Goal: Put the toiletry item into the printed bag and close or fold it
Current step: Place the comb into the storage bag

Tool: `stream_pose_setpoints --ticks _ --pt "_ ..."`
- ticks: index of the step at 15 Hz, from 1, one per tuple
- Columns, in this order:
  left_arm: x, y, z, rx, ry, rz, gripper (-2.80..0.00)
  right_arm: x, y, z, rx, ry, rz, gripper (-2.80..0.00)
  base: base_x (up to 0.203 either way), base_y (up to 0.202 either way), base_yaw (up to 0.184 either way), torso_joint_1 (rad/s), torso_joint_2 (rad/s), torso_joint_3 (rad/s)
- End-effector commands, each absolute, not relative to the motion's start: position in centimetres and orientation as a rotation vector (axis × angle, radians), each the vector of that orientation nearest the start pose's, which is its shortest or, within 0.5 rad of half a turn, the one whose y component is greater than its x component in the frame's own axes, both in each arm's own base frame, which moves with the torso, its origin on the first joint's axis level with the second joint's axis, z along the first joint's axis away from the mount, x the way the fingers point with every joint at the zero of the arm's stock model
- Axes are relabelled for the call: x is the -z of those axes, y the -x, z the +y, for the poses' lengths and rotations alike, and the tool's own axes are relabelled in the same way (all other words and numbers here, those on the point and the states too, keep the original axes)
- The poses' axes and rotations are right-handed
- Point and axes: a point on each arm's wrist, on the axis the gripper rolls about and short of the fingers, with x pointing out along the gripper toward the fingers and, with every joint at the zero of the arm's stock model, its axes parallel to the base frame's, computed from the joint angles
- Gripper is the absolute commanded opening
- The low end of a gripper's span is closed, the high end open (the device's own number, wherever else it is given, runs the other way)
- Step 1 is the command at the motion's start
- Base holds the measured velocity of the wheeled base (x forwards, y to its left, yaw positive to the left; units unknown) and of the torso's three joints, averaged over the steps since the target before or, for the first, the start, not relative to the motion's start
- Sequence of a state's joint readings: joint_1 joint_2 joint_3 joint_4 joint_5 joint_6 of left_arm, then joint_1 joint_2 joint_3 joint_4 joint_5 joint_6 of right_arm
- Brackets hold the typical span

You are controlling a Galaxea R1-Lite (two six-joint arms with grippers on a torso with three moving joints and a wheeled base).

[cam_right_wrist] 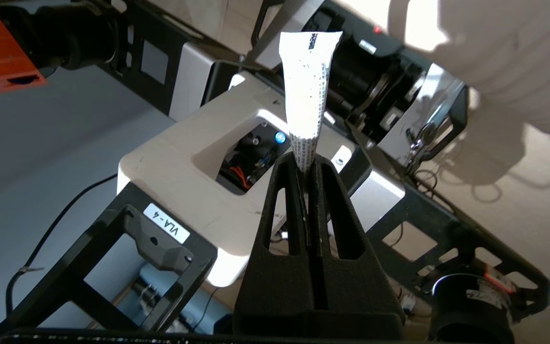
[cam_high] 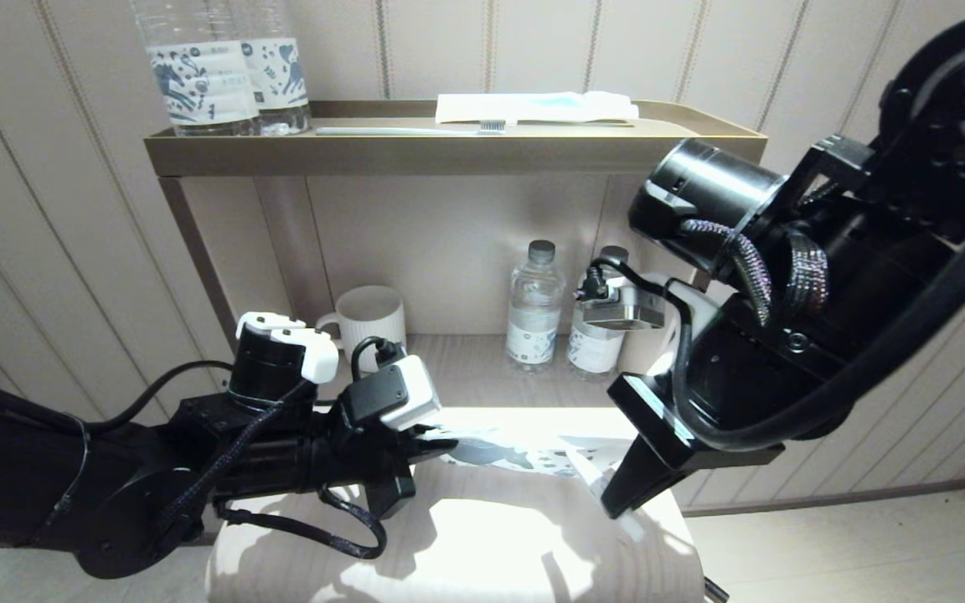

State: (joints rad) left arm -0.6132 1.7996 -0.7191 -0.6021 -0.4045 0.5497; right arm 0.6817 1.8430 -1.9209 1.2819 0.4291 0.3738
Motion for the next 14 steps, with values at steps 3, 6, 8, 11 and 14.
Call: stream_pose_setpoints --ticks 3,6,8,11,14 --pt "-12.9 -24.4 -18.3 1.111 -0.545 0.198 -2.80 -26.5 -22.4 19.3 -0.699 -0.141 1.531 -2.80 0.000 0.000 0.000 0.000 0.00 0.000" --pt "-12.9 -24.3 -18.2 1.114 -0.547 0.199 -2.80 -25.5 -23.3 19.2 -0.684 -0.177 1.584 -2.80 0.000 0.000 0.000 0.000 0.00 0.000" --pt "-13.0 -24.2 -18.1 1.114 -0.547 0.194 -2.80 -24.9 -24.4 19.1 -0.692 -0.223 1.610 -2.80 0.000 0.000 0.000 0.000 0.00 0.000" --pt "-12.9 -24.1 -18.1 1.109 -0.544 0.171 -2.80 -24.7 -25.1 18.8 -0.679 -0.243 1.606 -2.80 0.000 0.000 0.000 0.000 0.00 0.000" --pt "-12.5 -23.8 -17.9 1.108 -0.546 0.157 -2.80 -24.4 -25.7 18.4 -0.665 -0.261 1.607 -2.80 0.000 0.000 0.000 0.000 0.00 0.000"
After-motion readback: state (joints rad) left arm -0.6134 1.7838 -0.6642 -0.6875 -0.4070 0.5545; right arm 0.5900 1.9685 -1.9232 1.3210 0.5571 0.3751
